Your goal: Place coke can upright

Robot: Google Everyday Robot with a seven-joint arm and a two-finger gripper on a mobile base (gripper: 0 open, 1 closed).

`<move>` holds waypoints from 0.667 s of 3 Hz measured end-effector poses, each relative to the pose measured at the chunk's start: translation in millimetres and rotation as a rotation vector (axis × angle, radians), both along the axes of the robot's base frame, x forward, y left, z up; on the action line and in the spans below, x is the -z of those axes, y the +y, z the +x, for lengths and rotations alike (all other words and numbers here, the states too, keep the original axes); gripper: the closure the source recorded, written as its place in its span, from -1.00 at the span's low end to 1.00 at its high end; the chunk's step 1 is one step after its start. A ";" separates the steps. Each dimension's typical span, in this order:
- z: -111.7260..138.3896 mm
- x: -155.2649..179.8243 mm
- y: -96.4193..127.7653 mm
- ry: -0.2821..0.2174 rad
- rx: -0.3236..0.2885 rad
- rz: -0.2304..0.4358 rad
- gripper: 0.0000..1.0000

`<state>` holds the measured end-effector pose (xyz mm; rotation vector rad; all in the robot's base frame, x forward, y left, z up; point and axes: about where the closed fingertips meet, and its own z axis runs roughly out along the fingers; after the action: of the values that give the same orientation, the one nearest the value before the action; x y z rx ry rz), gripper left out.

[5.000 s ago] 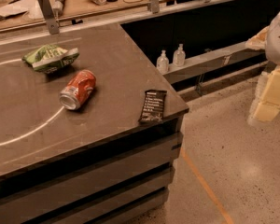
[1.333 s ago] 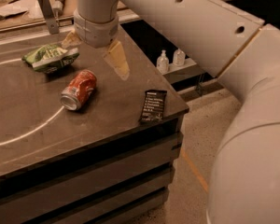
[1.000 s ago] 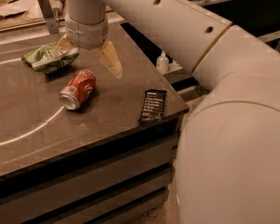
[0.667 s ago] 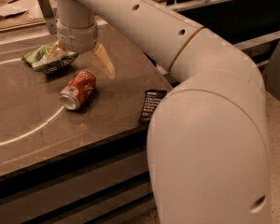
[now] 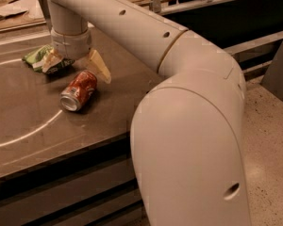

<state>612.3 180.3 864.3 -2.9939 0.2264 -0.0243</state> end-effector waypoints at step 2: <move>-7.8 18.5 -3.9 0.022 0.037 -0.046 -0.71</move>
Offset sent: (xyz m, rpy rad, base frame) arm -0.0287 -0.0306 -0.0256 -0.1428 0.0811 -0.0602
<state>604.5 176.4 845.9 -3.0369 0.2872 -0.0002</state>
